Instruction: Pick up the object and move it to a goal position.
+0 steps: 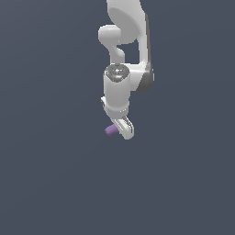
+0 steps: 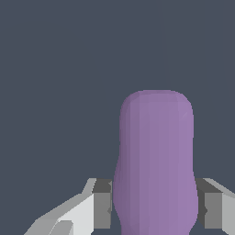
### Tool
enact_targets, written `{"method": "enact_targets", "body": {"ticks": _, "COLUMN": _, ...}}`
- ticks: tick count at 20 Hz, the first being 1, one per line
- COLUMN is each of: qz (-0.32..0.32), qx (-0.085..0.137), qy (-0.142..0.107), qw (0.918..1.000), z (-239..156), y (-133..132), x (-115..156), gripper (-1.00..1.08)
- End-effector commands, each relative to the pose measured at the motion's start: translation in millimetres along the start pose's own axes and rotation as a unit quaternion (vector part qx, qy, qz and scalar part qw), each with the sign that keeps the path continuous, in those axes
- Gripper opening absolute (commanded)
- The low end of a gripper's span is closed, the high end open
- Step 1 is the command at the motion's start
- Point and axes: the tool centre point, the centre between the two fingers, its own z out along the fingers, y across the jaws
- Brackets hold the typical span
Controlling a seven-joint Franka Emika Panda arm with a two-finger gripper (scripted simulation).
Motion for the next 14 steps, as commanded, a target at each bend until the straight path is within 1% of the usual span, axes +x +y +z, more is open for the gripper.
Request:
{"method": "enact_targets", "body": {"ticks": 1, "qz": 0.000, "qx": -0.001, "qy": 0.000, "qw": 1.0000, "z": -14, "y": -7, "x": 1, "gripper": -1.00}}
{"method": "enact_targets", "body": {"ticks": 7, "qz": 0.000, "qx": -0.001, "qy": -0.001, "qw": 1.0000, "z": -33, "y": -17, "x": 3, "gripper": -1.00}}
{"method": "enact_targets", "body": {"ticks": 14, "qz": 0.000, "qx": 0.000, "qy": -0.001, "qw": 1.0000, "z": -34, "y": -19, "x": 3, "gripper": -1.00}}
